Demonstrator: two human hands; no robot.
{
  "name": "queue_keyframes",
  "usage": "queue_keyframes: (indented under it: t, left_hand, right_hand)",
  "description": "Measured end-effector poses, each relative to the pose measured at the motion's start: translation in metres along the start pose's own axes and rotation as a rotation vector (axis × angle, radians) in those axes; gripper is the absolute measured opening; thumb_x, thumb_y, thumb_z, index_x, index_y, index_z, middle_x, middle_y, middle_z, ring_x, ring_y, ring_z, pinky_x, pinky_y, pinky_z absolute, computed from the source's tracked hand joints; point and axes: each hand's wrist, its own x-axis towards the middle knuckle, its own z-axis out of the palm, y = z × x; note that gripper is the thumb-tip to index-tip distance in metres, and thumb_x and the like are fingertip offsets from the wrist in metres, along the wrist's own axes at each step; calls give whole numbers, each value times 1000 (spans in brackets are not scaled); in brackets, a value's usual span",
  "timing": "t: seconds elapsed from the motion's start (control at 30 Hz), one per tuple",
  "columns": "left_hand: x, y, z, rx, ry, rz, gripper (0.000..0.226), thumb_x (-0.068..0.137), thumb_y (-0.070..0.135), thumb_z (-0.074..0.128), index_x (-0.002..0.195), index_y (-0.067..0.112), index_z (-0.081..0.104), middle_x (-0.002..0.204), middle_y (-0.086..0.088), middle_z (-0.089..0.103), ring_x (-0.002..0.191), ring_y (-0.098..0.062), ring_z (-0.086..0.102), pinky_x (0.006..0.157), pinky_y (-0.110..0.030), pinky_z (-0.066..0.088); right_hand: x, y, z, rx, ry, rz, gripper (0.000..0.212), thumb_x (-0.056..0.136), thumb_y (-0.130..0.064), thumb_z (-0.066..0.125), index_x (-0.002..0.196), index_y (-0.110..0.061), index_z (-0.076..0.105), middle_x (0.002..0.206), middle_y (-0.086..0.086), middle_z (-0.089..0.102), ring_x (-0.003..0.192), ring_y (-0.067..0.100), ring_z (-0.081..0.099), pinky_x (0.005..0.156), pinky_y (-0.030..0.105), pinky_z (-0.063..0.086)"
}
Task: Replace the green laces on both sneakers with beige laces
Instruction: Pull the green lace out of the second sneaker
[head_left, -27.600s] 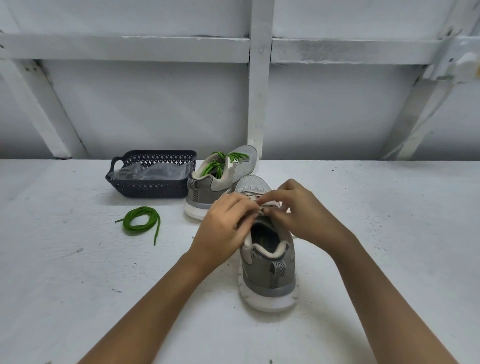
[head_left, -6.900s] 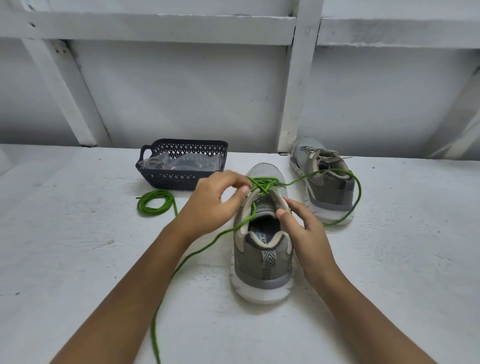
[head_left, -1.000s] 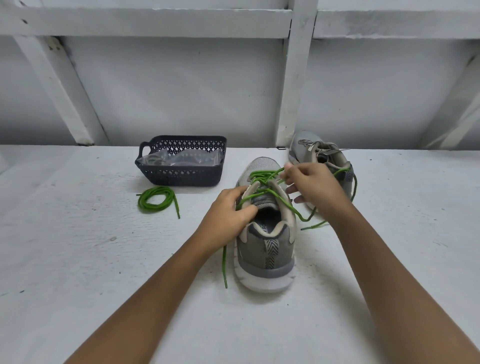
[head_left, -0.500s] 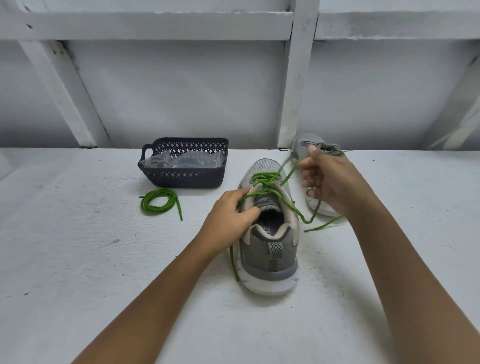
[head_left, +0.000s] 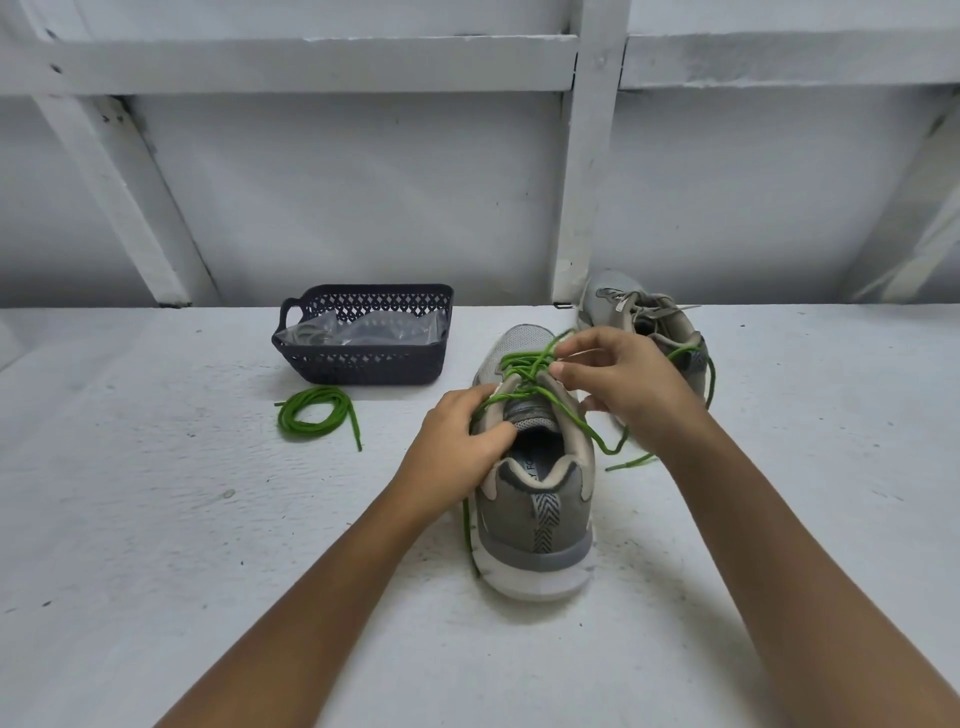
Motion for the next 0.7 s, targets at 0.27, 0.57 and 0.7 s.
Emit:
queue_keyframes:
  t: [0.27,0.57,0.7]
  left_hand:
    - [-1,0,-1,-7,-15,14,62,67,40,45,127,29,55,122,6,52,112,-6,47,91,-22,34]
    - [-2,1,0,-25,-19,22,59,66,38,46,124,30,56,119,7,53,108,-5,48,88,-20,33]
    - [-1,1,-1,-22,-22,9,61,65,38,46,125,30,55,120,7,52,108,-5,48,87,-21,34]
  right_hand:
    - [3,-6,-17,335,349,-199,25,86,2,62,79,-18,48,76,-1,58,72,10,59,65,22,53]
    - [3,3,-1,99,43,91,27,87,-19,67,106,-8,51,76,5,60,55,8,55,46,18,46]
    - [0,1,2,50,83,-52,18,87,-1,62,97,-15,55,73,8,63,60,13,61,56,22,52]
